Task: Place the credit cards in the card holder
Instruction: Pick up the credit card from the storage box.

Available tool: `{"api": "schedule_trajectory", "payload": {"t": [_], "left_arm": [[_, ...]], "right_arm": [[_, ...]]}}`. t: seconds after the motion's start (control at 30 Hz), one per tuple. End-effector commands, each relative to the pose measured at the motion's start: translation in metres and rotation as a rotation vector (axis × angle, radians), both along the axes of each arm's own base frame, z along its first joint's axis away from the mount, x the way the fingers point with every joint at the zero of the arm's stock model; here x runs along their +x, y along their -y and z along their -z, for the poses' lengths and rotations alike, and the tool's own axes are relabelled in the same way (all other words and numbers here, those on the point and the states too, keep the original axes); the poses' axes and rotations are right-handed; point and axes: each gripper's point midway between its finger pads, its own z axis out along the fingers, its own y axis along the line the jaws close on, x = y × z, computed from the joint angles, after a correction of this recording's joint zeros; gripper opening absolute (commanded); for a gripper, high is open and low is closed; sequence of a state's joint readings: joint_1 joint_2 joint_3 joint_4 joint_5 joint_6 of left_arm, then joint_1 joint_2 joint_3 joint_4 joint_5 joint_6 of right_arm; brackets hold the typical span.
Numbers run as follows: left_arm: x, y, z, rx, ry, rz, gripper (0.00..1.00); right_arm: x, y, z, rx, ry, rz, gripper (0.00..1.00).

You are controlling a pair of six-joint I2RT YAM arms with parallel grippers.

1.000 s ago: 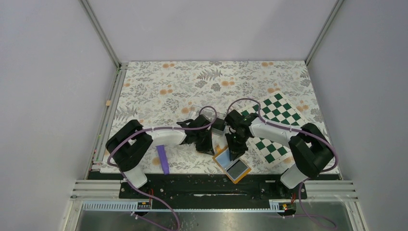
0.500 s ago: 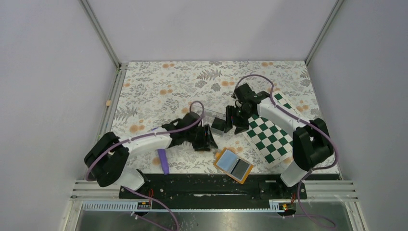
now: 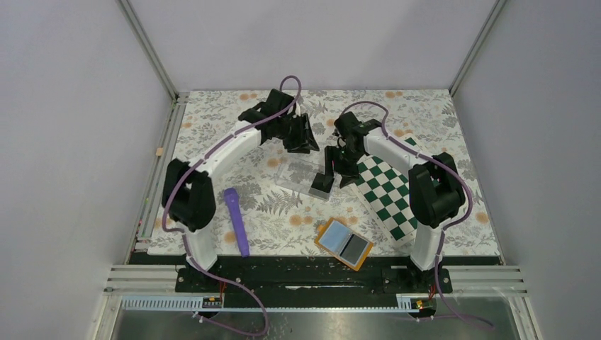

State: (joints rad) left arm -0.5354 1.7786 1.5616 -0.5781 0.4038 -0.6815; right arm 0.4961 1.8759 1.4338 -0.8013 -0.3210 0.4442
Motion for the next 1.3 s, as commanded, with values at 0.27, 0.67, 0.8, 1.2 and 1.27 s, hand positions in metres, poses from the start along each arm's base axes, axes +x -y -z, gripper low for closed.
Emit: {"api": "schedule_trajectory", "payload": {"t": [0.27, 0.67, 0.8, 1.2, 1.27], "left_arm": [[0.001, -0.007, 0.080, 0.176, -0.173, 0.121, 0.38], [0.000, -0.005, 0.112, 0.139, -0.246, 0.112, 0.31], [-0.006, -0.002, 0.121, 0.127, -0.273, 0.119, 0.30], [-0.025, 0.013, 0.148, 0.151, -0.340, 0.166, 0.32], [-0.029, 0.018, 0.148, 0.138, -0.345, 0.174, 0.29]], "right_arm": [[0.023, -0.006, -0.036, 0.001, 0.096, -0.040, 0.20], [0.010, -0.017, 0.016, -0.151, -0.034, -0.106, 0.00], [0.009, -0.008, 0.025, -0.235, -0.044, -0.122, 0.00], [0.002, 0.005, 0.044, -0.342, -0.087, -0.140, 0.00], [0.001, 0.005, 0.047, -0.344, -0.100, -0.133, 0.00]]}}
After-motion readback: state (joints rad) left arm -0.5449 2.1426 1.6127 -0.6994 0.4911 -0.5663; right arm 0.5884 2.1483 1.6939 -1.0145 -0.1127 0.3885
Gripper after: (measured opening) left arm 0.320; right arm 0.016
